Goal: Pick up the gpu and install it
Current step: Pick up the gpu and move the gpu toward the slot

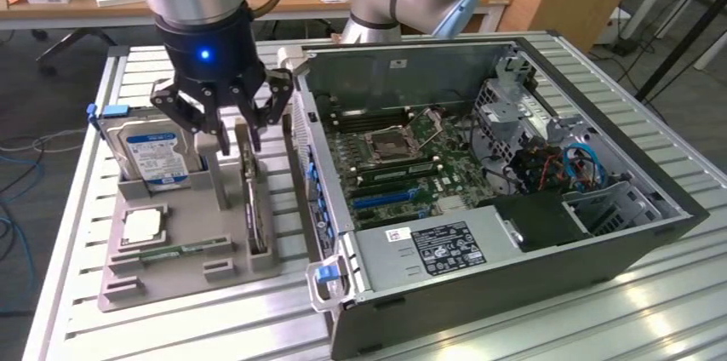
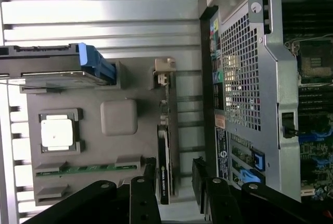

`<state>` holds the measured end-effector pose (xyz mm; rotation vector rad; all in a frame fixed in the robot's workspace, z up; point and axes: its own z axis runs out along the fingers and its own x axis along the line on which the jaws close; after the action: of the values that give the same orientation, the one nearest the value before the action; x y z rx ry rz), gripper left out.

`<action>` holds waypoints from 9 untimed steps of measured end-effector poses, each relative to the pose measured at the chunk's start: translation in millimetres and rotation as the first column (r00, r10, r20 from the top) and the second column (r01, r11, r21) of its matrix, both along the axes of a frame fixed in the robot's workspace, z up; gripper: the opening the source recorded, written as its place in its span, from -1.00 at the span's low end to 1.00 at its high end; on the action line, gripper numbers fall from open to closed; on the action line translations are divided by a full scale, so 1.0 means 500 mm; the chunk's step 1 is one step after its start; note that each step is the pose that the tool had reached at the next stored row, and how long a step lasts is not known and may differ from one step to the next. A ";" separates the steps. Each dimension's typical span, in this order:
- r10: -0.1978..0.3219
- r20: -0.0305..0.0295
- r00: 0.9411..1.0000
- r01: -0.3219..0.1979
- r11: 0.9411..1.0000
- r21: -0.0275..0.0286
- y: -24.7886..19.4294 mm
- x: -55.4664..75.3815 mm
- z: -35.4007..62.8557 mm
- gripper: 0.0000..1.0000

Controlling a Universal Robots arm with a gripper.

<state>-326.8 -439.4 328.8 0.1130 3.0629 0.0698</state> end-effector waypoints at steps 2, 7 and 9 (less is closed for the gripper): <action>0.000 0.000 1.000 0.000 1.000 0.000 0.0000 0.000 -0.006 -0.18; 0.000 0.001 1.000 0.000 1.000 0.000 0.0000 0.000 -0.018 -0.18; 0.000 0.001 1.000 0.000 1.000 0.000 0.0000 0.000 -0.023 -0.18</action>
<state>-326.8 -439.4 317.5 0.1129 3.0623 0.0697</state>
